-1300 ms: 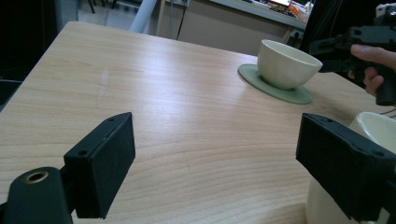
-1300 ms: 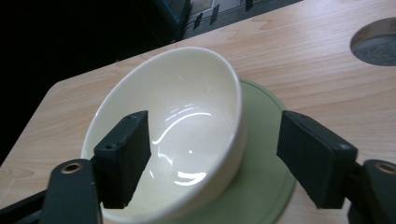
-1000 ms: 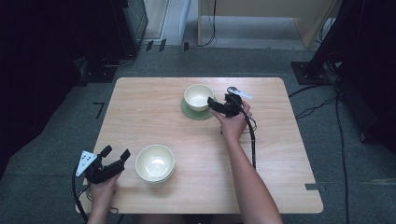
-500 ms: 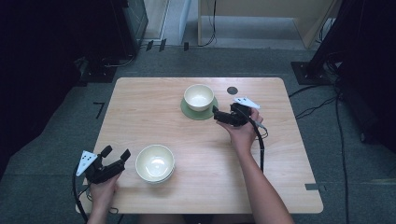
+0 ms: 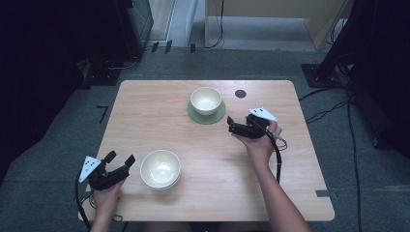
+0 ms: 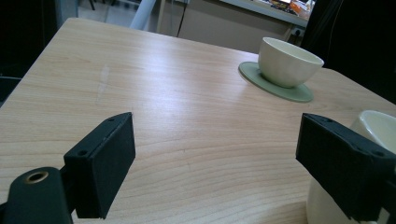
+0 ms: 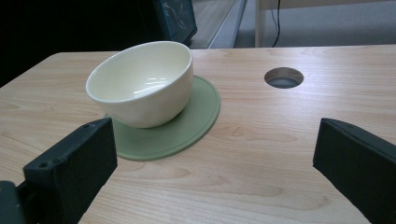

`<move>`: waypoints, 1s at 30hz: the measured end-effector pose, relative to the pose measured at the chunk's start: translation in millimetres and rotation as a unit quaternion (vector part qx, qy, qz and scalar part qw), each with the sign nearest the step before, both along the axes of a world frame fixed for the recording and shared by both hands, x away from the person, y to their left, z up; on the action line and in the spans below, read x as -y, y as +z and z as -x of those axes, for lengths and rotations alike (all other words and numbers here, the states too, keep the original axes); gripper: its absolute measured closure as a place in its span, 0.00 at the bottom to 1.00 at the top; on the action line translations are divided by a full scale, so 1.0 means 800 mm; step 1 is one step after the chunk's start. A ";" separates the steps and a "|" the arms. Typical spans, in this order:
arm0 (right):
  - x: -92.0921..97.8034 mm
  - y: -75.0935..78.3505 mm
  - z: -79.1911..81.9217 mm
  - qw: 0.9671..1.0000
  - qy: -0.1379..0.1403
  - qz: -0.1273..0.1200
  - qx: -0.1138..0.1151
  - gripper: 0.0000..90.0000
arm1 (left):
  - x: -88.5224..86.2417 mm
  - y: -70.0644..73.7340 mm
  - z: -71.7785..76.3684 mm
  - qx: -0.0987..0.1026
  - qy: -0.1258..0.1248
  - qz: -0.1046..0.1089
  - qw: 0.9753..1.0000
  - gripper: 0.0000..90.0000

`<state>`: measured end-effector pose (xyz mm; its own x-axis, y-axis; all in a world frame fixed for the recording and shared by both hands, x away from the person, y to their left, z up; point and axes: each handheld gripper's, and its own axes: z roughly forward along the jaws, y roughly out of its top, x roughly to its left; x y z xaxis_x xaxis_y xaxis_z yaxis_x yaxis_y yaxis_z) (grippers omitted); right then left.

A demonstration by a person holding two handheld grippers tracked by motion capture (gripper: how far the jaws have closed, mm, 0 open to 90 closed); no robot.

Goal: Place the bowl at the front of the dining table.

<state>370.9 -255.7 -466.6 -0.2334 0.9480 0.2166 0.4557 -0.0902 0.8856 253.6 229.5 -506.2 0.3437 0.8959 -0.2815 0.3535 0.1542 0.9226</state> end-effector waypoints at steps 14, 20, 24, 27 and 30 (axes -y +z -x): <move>0.029 -0.002 0.029 1.000 -0.012 0.004 0.002 0.00 | -0.001 0.000 0.000 -0.003 0.001 0.000 1.000 0.13; 0.039 -0.005 0.039 1.000 -0.020 0.001 0.002 0.00 | 0.000 0.000 -0.001 -0.005 0.001 -0.001 1.000 0.13; 0.045 -0.006 0.045 1.000 -0.023 0.002 0.002 0.00 | 0.000 0.000 -0.001 -0.007 0.003 0.001 1.000 0.13; 0.052 -0.009 0.050 1.000 -0.027 0.005 0.001 0.00 | 0.000 -0.001 -0.001 -0.007 0.003 0.001 1.000 0.13; 0.056 -0.010 0.053 1.000 -0.029 0.003 0.001 0.00 | 0.000 -0.001 -0.001 -0.006 0.003 0.001 1.000 0.13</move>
<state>328.7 -300.2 -474.7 -0.1774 0.9613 0.2109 0.4488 -0.1117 0.8866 254.3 229.3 -506.6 0.3339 0.8976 -0.2878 0.3640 0.1589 0.9178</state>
